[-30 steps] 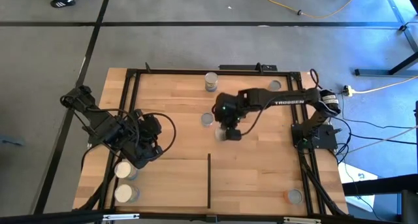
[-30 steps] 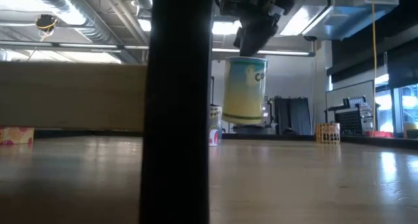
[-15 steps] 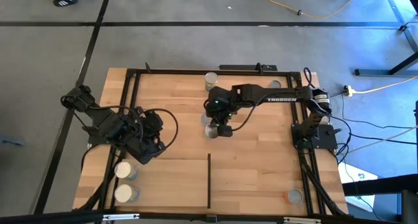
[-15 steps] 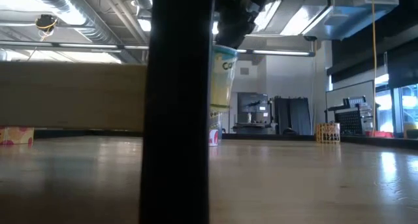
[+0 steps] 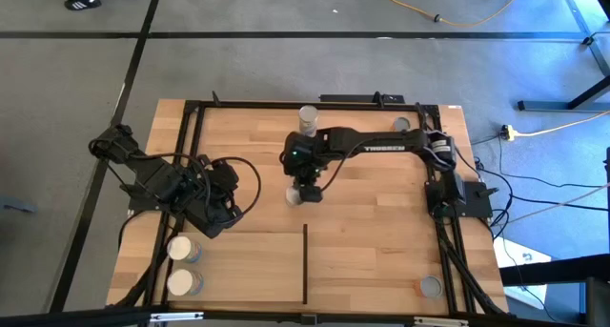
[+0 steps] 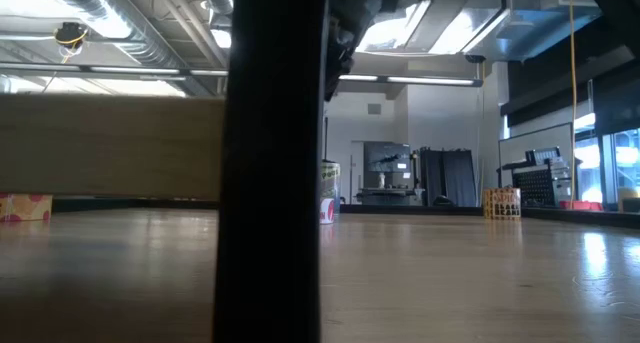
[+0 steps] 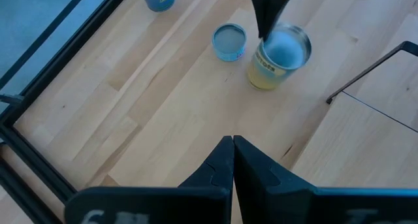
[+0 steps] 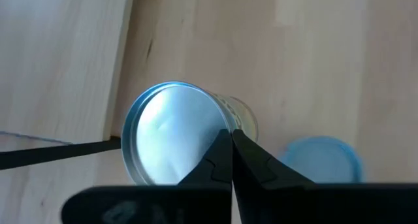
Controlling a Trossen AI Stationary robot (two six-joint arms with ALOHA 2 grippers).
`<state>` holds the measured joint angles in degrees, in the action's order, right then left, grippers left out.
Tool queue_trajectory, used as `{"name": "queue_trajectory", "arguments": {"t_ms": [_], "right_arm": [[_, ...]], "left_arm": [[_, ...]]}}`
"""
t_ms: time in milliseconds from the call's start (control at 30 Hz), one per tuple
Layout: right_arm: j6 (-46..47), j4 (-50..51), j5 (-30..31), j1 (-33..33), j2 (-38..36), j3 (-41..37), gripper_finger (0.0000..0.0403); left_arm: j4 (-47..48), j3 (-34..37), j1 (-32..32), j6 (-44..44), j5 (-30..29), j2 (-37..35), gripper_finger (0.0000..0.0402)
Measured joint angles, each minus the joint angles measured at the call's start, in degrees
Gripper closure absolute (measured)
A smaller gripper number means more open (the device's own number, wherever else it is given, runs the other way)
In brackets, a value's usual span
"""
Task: Pick and place cans onto a shelf
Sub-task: Put the canned carrots on the shelf
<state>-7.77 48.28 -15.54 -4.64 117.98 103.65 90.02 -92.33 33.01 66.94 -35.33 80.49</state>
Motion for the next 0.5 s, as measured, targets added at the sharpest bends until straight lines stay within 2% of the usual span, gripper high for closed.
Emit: {"name": "queue_trajectory", "arguments": {"t_ms": [300,500], "right_arm": [[0.17,0.1,-1.1,0.59,3.68,0.03,0.0403],[-0.03,-0.14,0.67,0.74,4.08,0.05,0.039]], "left_arm": [[0.0,0.0,0.0,-0.04,0.09,0.0,0.0401],[0.0,0.0,0.0,-0.04,0.11,0.0,0.0401]]}}
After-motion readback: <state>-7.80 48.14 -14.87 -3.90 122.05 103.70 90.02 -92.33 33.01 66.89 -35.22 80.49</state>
